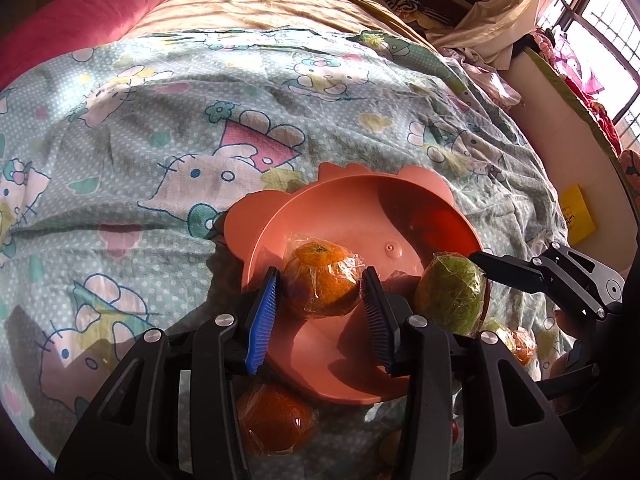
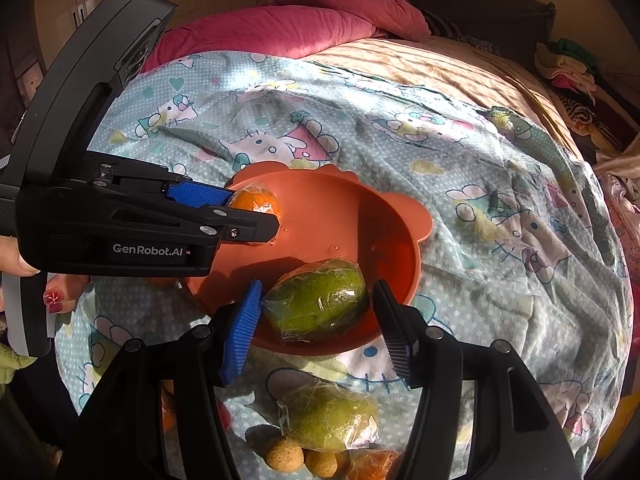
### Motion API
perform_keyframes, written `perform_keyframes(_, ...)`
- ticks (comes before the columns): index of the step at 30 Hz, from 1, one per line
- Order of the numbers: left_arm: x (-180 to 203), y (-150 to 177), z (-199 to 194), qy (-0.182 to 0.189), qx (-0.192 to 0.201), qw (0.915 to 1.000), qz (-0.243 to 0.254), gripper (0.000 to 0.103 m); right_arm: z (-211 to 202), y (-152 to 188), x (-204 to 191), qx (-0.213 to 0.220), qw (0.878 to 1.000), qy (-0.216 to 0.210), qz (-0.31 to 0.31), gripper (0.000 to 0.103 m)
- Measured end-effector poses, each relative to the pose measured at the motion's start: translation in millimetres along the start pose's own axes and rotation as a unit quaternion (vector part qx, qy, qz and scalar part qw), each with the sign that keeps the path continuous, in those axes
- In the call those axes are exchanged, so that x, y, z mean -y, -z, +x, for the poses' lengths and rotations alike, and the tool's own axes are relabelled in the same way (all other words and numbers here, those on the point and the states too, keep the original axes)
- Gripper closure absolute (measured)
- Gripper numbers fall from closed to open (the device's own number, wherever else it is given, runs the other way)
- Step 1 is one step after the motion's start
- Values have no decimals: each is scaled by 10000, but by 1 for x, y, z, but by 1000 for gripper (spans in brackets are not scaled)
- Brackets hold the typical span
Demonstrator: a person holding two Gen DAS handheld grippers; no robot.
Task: Organize fruits
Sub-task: 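Lower both fruits into the orange plate and open both tools, then withdraw both open tools away from the plate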
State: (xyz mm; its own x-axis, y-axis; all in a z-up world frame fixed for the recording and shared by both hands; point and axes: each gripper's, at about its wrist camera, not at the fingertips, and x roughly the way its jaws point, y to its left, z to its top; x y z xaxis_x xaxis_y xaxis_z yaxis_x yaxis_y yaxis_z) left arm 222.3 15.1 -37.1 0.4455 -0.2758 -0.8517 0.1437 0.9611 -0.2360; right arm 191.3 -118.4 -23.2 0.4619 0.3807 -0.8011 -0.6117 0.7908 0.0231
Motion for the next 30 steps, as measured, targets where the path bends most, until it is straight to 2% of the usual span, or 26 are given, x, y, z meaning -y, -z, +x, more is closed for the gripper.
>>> perform_keyframes(6, -1, 3, -5, -14, 25, 10000, -37, 67, -3, 1, -1, 33, 10000, 0, 14, 42)
perform_keyframes(8, -1, 4, -8, -18, 52, 10000, -48, 63, -4, 1, -1, 46, 10000, 3, 23, 42)
perform_keyframes(15, -2, 6, -18, -24, 143, 9999, -22, 59, -12, 3, 0, 129, 9999, 44, 64, 36)
perform_keyframes(18, -1, 9, -23, -142, 184, 9997, 11, 50, -17, 4, 3, 187, 9997, 59, 111, 34)
perform_keyframes(30, -2, 14, -42, -260, 366, 9990, 12, 46, -37, 9, 12, 387, 9986, 155, 319, 29)
